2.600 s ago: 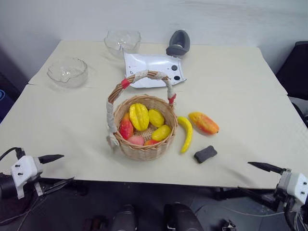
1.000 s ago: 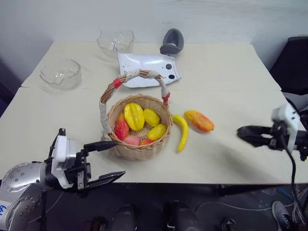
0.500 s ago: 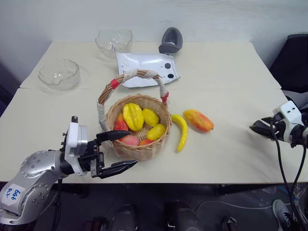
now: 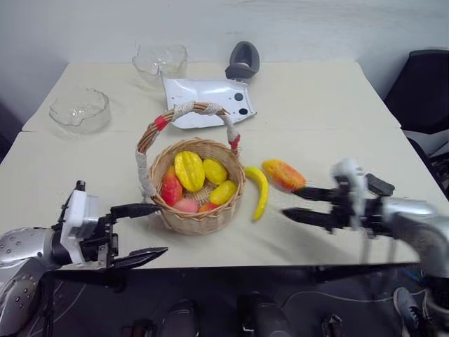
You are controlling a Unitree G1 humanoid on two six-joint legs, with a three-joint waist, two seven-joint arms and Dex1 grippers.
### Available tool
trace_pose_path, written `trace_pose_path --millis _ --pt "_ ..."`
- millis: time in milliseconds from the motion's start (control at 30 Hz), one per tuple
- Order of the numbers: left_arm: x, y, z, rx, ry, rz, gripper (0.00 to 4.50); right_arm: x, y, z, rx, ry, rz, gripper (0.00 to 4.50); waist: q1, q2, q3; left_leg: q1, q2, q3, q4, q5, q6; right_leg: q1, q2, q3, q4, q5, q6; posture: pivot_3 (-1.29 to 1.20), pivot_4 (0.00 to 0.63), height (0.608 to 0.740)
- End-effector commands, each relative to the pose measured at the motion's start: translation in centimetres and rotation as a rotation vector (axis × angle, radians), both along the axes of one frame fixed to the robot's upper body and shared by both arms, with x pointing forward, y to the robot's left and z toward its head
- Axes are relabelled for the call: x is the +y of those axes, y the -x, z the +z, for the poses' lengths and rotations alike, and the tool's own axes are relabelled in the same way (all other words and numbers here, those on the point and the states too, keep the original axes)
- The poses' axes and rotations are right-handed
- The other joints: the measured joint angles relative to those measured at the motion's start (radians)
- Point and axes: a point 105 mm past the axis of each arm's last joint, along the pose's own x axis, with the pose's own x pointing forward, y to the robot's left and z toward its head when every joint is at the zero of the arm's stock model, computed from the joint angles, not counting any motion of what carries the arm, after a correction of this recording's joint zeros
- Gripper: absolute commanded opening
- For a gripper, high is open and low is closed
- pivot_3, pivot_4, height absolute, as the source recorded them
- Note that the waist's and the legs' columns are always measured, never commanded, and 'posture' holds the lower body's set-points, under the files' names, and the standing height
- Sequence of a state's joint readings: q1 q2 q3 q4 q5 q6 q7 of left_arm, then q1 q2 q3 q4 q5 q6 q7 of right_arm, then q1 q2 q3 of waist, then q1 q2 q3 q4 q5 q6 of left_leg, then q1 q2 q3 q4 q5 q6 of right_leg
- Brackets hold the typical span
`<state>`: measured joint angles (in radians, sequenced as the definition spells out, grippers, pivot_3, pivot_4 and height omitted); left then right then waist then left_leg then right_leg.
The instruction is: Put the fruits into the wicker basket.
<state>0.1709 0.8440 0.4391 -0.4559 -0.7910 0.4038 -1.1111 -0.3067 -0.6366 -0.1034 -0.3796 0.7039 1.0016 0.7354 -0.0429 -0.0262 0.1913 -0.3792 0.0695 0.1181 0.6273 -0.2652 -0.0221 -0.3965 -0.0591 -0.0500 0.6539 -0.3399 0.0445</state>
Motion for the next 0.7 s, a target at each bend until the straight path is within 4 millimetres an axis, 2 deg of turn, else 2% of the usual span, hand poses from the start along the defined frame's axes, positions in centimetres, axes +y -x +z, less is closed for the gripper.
trace_pose_path --millis 33,133,200,367,567,700 --pt "0.8 0.2 0.7 -0.04 -0.025 0.027 4.5 0.8 -1.5 -0.4 -0.09 0.16 -0.113 4.46 0.007 0.0 0.0 -0.002 0.0 0.0 0.0 0.0 0.0 -0.002 -0.001 0.0 0.0 0.0 0.0 0.0 0.15 0.74" --pt "1.4 0.2 1.0 -0.041 -0.038 0.039 4.5 1.1 -3.6 0.0 -0.169 0.219 -0.205 4.46 0.012 0.0 0.0 -0.014 -0.003 0.001 0.003 0.003 -0.002 -0.014 -0.002 0.001 0.002 0.001 0.001 0.0 0.15 0.74" --pt "1.5 0.3 1.1 -0.04 -0.04 0.036 4.5 1.2 -4.2 0.0 -0.171 0.204 -0.251 4.46 0.011 -0.001 -0.001 -0.015 -0.003 0.001 0.004 0.003 -0.001 -0.015 -0.002 0.001 0.002 0.001 0.001 0.0 0.15 0.74" --pt "1.6 0.1 1.4 -0.061 -0.03 0.05 4.5 2.9 -3.7 -1.8 -0.109 0.201 -0.24 4.46 0.011 -0.001 -0.001 -0.015 -0.003 0.001 0.003 0.0 0.003 -0.015 -0.002 0.0 0.002 0.001 0.001 0.0 0.15 0.74" --pt "0.9 0.1 1.2 -0.066 -0.016 0.057 4.5 4.1 -4.2 -2.7 -0.002 0.131 -0.298 4.46 0.001 -0.001 -0.001 -0.013 -0.002 0.001 0.003 0.001 0.003 -0.015 -0.002 0.001 0.005 0.001 0.001 0.0 0.15 0.74" --pt "0.9 -0.1 1.3 -0.073 -0.009 0.069 4.5 5.7 -4.3 -3.5 0.097 0.048 -0.294 4.46 -0.011 -0.004 -0.003 -0.012 -0.002 0.001 0.002 0.001 0.003 -0.014 -0.002 0.001 0.005 0.001 0.001 0.0 0.15 0.74"
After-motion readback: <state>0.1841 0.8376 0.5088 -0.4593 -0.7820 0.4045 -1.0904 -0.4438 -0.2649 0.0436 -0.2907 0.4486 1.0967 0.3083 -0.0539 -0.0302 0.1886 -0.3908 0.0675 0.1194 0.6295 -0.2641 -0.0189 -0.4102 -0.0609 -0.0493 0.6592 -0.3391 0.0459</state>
